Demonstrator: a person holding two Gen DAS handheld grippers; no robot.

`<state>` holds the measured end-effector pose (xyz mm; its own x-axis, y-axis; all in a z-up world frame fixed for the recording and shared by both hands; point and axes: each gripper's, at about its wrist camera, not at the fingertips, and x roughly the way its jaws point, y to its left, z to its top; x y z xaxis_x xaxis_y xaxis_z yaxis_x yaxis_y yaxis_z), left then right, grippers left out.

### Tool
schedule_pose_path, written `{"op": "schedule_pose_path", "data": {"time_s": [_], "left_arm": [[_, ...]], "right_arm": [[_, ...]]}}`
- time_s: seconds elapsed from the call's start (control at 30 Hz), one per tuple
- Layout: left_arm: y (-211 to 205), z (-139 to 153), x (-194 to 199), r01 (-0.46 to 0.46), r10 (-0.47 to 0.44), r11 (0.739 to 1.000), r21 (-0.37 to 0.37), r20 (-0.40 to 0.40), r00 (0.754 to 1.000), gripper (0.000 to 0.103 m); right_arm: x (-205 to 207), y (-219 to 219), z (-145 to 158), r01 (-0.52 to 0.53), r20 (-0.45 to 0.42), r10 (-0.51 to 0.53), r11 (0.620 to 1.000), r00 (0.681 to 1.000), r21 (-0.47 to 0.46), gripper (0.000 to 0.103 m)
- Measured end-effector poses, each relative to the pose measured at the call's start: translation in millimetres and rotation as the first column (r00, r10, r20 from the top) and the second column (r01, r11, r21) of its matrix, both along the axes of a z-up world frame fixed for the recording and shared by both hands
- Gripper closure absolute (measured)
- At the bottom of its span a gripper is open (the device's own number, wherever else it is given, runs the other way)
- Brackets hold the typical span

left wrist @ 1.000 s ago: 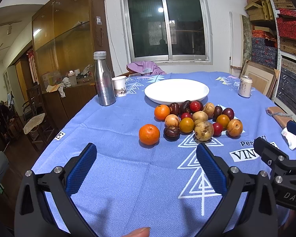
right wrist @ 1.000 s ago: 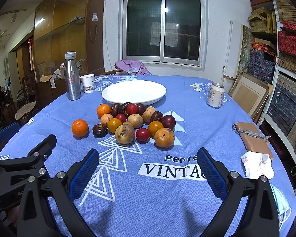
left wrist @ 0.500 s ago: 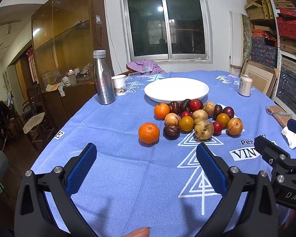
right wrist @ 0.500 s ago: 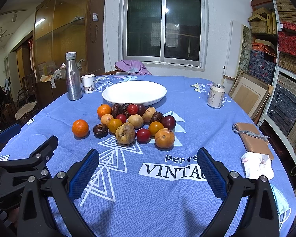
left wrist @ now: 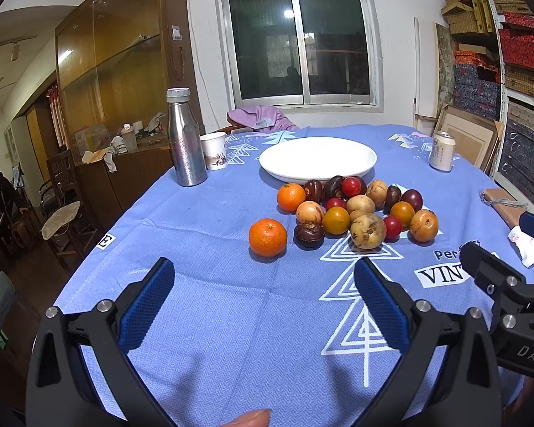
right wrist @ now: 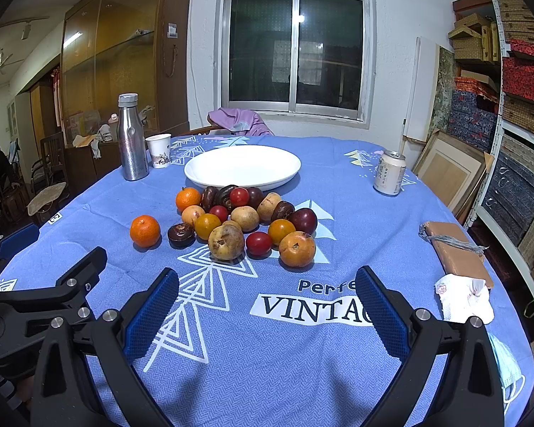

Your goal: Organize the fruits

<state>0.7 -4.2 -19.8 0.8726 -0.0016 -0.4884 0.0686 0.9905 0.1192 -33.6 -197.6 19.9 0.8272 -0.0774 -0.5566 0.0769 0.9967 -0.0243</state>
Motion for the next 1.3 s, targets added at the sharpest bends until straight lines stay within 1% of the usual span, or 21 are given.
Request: {"op": "schedule_pose_path", "data": {"time_s": [0.27, 0.33, 0.37, 0.43, 0.47, 0.53, 0.57, 0.63, 0.67, 0.7, 0.77, 0.8, 0.87, 0.9, 0.93, 1.0, 1.03, 1.07, 1.13, 1.23, 1.3], "left_arm": [[-0.1, -4.0, 1.1, 0.003, -0.003, 1.0, -0.001, -0.013, 1.0, 0.004], [-0.1, -6.8, 0.9, 0.009, -0.009, 1.0, 0.0, -0.019, 1.0, 0.004], [0.4, -8.0, 3.6, 0.023, -0.023, 1.0, 0.002, -0.024, 0.999, 0.004], [2.4, -11.8, 8.8, 0.085, -0.085, 0.996, 0.002, -0.035, 0.996, 0.004], [5.5, -12.6, 12.1, 0.11, -0.11, 0.994, -0.005, -0.041, 0.993, 0.004], [17.4, -17.2, 19.3, 0.156, -0.158, 0.986, -0.053, -0.05, 0.986, 0.004], [23.3, -20.0, 23.3, 0.165, -0.169, 0.984, -0.071, -0.054, 0.984, 0.004], [30.7, -24.8, 34.6, 0.163, -0.169, 0.983, -0.079, -0.078, 0.982, 0.004], [31.6, -26.2, 39.8, 0.175, -0.183, 0.981, -0.083, -0.095, 0.978, 0.004], [32.4, -28.4, 47.3, 0.202, -0.214, 0.974, -0.099, -0.125, 0.969, 0.004], [33.7, -31.7, 61.4, 0.25, -0.271, 0.959, -0.136, -0.168, 0.948, 0.004], [32.1, -34.2, 71.5, 0.269, -0.291, 0.954, -0.134, -0.195, 0.936, 0.004], [26.8, -38.8, 89.7, 0.269, -0.282, 0.959, -0.089, -0.216, 0.935, 0.004], [23.9, -41.0, 99.9, 0.268, -0.275, 0.962, -0.06, -0.221, 0.936, 0.004], [21.9, -43.7, 110.2, 0.267, -0.271, 0.962, -0.051, -0.239, 0.932, 0.004], [21.1, -48.7, 133.3, 0.278, -0.296, 0.955, -0.1, -0.299, 0.907, 0.004], [20.6, -50.5, 143.8, 0.273, -0.294, 0.956, -0.11, -0.313, 0.903, 0.004], [21.1, -51.5, 150.2, 0.258, -0.278, 0.96, -0.105, -0.318, 0.906, 0.004], [21.7, -54.2, 164.7, 0.239, -0.26, 0.965, -0.105, -0.329, 0.908, 0.004], [23.1, -62.2, 180.2, 0.203, -0.244, 0.968, -0.145, -0.375, 0.895, 0.004], [25.1, -72.0, 190.6, 0.177, -0.225, 0.973, -0.15, -0.419, 0.88, 0.004]], "right_arm": [[-0.2, 1.9, -1.0, -0.002, -0.01, 0.002, 1.0, 1.0, 0.004, 0.003], [3.4, 2.5, -5.3, -0.013, -0.016, 0.013, 1.0, 1.0, 0.014, 0.003], [5.4, 4.7, -10.4, -0.033, -0.02, 0.033, 0.999, 0.999, 0.03, 0.003], [7.9, 2.8, -14.0, -0.069, -0.031, 0.07, 0.996, 0.997, 0.05, 0.003], [10.1, -0.5, -18.5, -0.092, -0.04, 0.095, 0.994, 0.995, 0.061, 0.003], [17.0, -9.5, -29.1, -0.116, -0.086, 0.123, 0.99, 0.989, 0.083, 0.003], [20.9, -14.0, -34.1, -0.121, -0.109, 0.132, 0.988, 0.985, 0.1, 0.003], [30.1, -27.5, -44.4, -0.118, -0.157, 0.144, 0.98, 0.977, 0.162, 0.003], [35.0, -35.5, -48.2, -0.113, -0.177, 0.149, 0.973, 0.973, 0.2, 0.003], [38.7, -40.4, -50.4, -0.111, -0.189, 0.154, 0.968, 0.97, 0.223, 0.003], [48.0, -46.2, -55.6, -0.1, -0.222, 0.156, 0.965, 0.962, 0.243, 0.003], [52.9, -48.2, -57.6, -0.095, -0.249, 0.157, 0.965, 0.956, 0.244, 0.003], [62.7, -51.3, -60.8, -0.081, -0.282, 0.144, 0.971, 0.948, 0.225, 0.003], [67.2, -52.0, -59.7, -0.093, -0.277, 0.15, 0.973, 0.949, 0.21, 0.003], [70.0, -52.1, -58.3, -0.115, -0.268, 0.166, 0.973, 0.949, 0.198, 0.003], [78.2, -55.2, -57.0, -0.147, -0.261, 0.199, 0.968, 0.945, 0.205, 0.003], [82.7, -58.0, -57.7, -0.153, -0.263, 0.211, 0.963, 0.941, 0.223, 0.003], [86.8, -61.2, -58.5, -0.157, -0.265, 0.221, 0.958, 0.939, 0.24, 0.003], [95.7, -66.7, -59.6, -0.151, -0.263, 0.213, 0.96, 0.941, 0.234, 0.003], [106.1, -71.8, -62.3, -0.15, -0.256, 0.202, 0.967, 0.945, 0.208, 0.003], [111.0, -74.0, -64.8, -0.147, -0.248, 0.196, 0.967, 0.949, 0.206, 0.003]]}}
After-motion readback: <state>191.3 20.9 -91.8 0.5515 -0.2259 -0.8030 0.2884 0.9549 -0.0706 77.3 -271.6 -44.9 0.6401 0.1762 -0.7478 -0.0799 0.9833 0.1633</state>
